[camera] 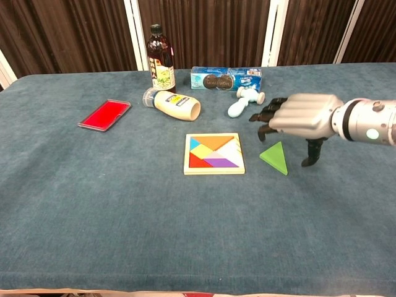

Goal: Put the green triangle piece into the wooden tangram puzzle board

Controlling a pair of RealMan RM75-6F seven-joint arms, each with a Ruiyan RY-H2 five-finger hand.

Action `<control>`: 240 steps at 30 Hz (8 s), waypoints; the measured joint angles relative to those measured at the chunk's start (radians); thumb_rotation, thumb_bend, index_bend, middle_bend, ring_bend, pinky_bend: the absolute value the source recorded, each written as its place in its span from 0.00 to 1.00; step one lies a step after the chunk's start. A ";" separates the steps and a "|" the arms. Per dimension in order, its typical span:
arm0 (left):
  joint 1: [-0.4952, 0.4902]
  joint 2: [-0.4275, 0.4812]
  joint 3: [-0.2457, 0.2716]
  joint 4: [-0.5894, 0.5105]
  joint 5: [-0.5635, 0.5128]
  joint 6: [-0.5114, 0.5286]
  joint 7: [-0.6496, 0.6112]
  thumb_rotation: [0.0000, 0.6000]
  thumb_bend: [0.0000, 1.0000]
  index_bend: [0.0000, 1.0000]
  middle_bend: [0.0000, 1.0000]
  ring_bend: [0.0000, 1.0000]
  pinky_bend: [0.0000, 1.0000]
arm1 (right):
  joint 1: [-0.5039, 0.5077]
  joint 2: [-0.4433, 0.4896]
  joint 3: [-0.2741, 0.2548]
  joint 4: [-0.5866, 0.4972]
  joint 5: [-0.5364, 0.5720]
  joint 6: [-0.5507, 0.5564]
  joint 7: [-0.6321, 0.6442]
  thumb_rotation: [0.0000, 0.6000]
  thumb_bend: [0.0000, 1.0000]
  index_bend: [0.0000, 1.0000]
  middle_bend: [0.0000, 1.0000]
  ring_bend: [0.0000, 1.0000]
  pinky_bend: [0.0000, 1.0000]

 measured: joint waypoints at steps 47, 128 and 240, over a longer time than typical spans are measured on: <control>-0.010 0.007 0.000 -0.007 -0.015 -0.031 0.001 1.00 0.46 0.00 0.00 0.00 0.03 | 0.110 -0.100 -0.043 0.082 -0.080 0.190 0.020 1.00 0.45 0.63 0.00 0.00 0.00; -0.013 0.020 0.005 -0.001 0.004 -0.012 -0.056 1.00 0.46 0.00 0.00 0.00 0.03 | 0.141 -0.308 -0.049 0.204 0.012 0.216 -0.190 1.00 0.45 0.50 0.00 0.00 0.00; -0.026 0.017 -0.001 -0.008 -0.010 -0.038 -0.044 1.00 0.46 0.00 0.00 0.00 0.03 | 0.083 -0.128 -0.086 -0.018 0.026 0.235 -0.098 1.00 0.50 0.30 0.00 0.00 0.00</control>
